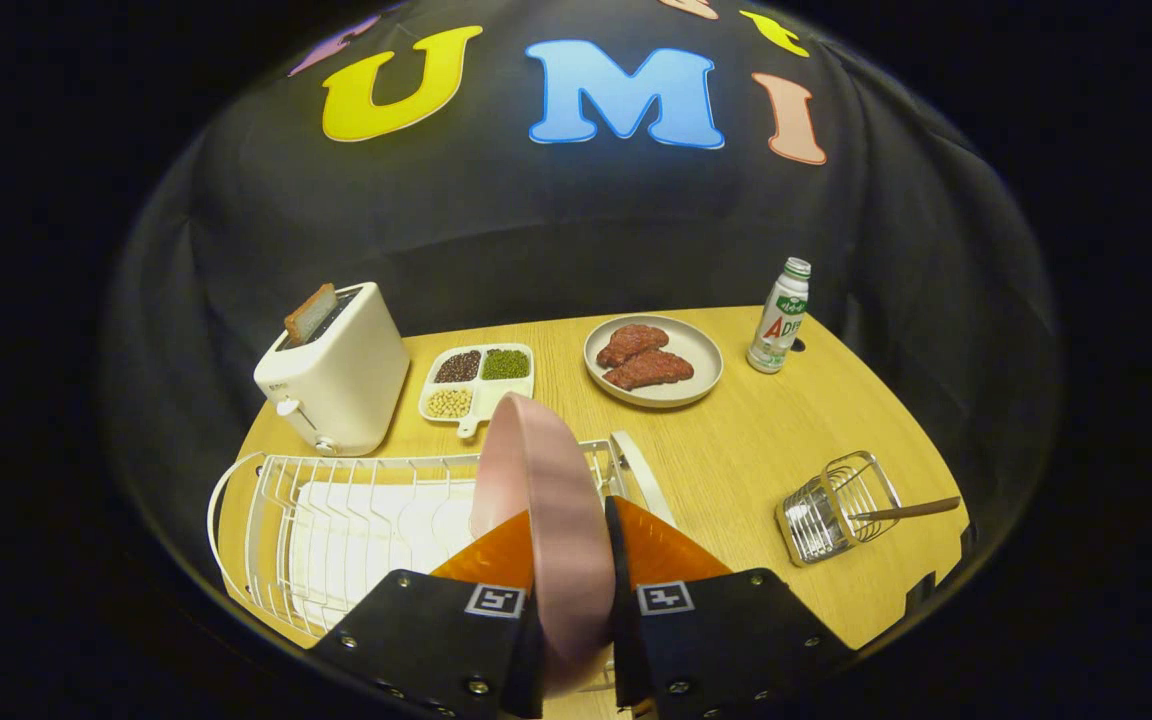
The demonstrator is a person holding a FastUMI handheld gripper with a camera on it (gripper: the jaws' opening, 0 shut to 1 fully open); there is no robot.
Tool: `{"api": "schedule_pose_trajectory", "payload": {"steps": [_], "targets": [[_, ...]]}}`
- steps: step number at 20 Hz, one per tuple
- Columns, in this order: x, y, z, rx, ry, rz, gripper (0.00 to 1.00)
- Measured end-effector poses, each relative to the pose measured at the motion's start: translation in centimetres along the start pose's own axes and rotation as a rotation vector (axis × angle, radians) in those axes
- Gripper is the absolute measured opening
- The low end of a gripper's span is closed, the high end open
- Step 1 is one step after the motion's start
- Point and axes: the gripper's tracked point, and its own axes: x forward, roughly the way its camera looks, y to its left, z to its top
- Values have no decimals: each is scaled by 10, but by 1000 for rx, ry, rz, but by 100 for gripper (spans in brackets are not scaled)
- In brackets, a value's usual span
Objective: Take the plate from the dish rack, then take the spoon from the basket and place it into the plate.
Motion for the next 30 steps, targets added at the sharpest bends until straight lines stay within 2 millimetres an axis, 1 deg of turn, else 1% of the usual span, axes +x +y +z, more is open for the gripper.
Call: {"api": "schedule_pose_trajectory", "payload": {"steps": [3,5,6,9,11,13,15,18,20,22,23,27,30], "targets": [[-6,9,9,-132,-15,-36,26],[-16,7,18,-215,-39,-89,26],[-21,10,24,-230,-54,-103,26],[-44,14,39,-239,-88,-116,26],[-63,10,41,-252,-102,-134,26],[-84,11,35,-249,-115,-128,26],[-105,10,22,-246,-118,-111,26],[-133,9,-8,-225,-101,-63,26],[-148,3,-28,-222,-90,-40,26],[-159,-3,-48,-228,-82,-9,26],[-163,-7,-57,-235,-77,2,26],[-166,-23,-101,-229,-30,63,26],[-161,-37,-138,-206,21,109,26]]}}
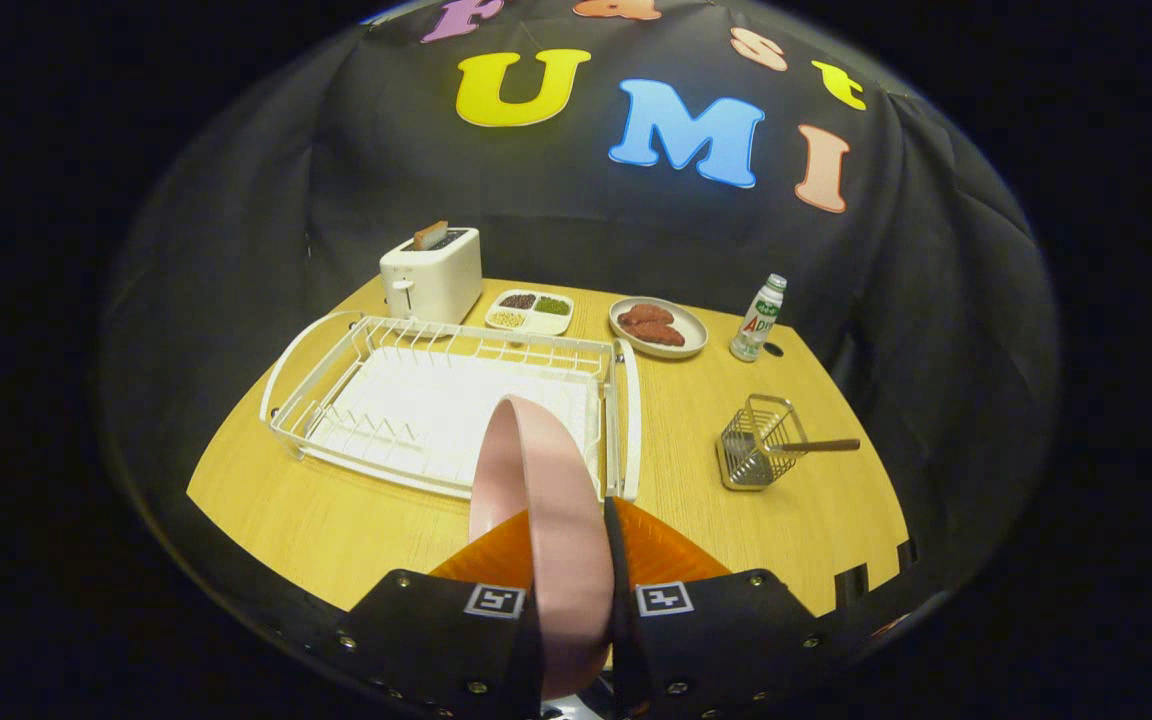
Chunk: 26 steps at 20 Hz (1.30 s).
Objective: Take the plate from the dish rack, then take the spoon from the basket and place it into the plate.
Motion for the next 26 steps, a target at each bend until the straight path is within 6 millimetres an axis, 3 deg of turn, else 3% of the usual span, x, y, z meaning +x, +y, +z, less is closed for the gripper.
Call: {"api": "schedule_pose_trajectory", "payload": {"steps": [5,8,18,21,22,26], "targets": [[13,-13,-55,63,84,42,26],[23,-9,-62,186,85,105,26],[57,35,-87,536,170,359,26],[67,28,-102,514,202,299,30],[66,24,-106,489,208,279,36],[61,17,-95,469,159,279,37]]}}
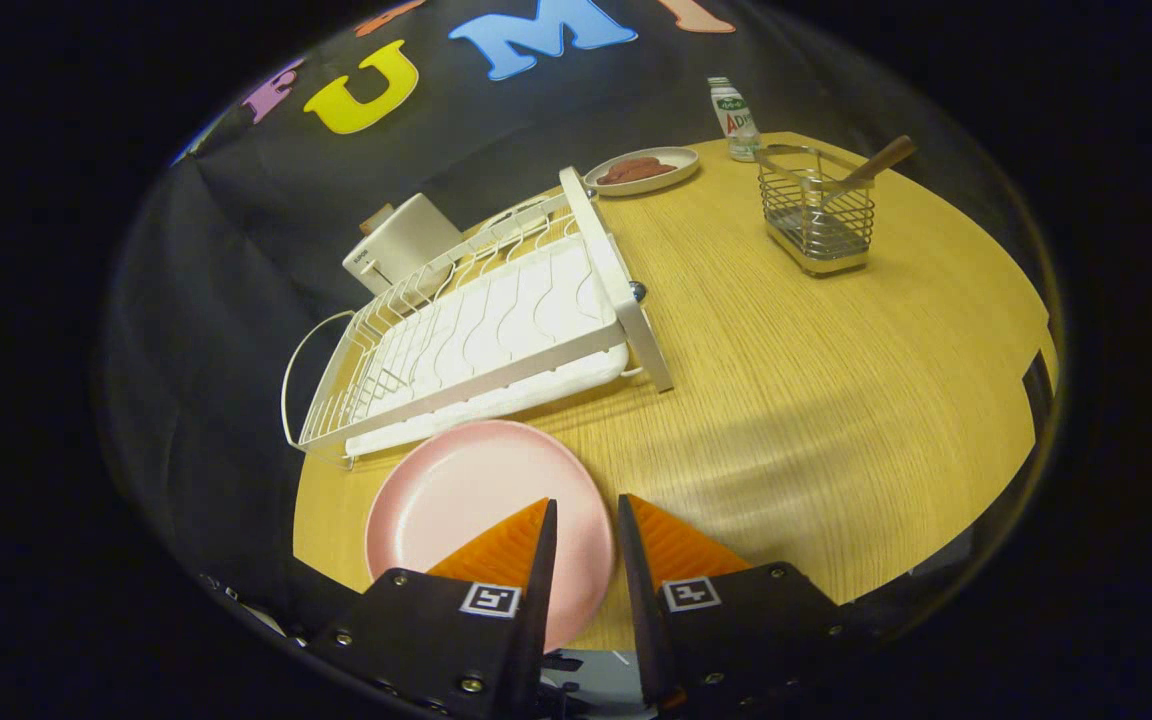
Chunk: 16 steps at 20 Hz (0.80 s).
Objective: Take the plate from the dish rack, then take the spoon from the basket and place it into the plate.
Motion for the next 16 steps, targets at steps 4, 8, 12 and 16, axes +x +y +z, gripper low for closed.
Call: {"api": "schedule_pose_trajectory", "payload": {"steps": [4,8,12,16], "targets": [[-31,-9,47,2,-167,-29,37],[-59,-33,107,36,-340,-78,37],[-72,-74,151,69,-439,-164,37],[-77,-120,180,170,-503,-245,37]]}}
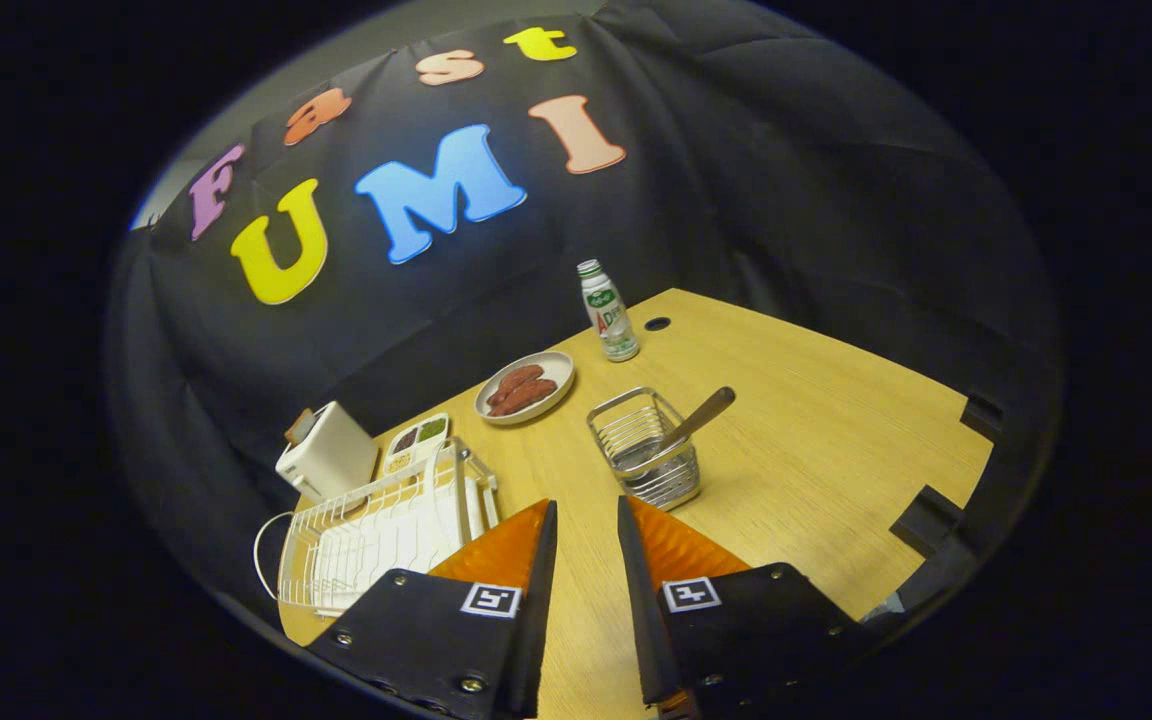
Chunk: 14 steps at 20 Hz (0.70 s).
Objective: Take the plate from the dish rack, then take the spoon from the basket and place it into the plate.
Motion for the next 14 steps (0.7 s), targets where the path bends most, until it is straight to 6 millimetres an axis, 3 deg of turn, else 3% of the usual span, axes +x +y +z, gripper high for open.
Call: {"api": "schedule_pose_trajectory", "payload": {"steps": [6,14], "targets": [[32,-47,29,125,-56,-120,37],[76,-71,36,202,-61,-192,37]]}}
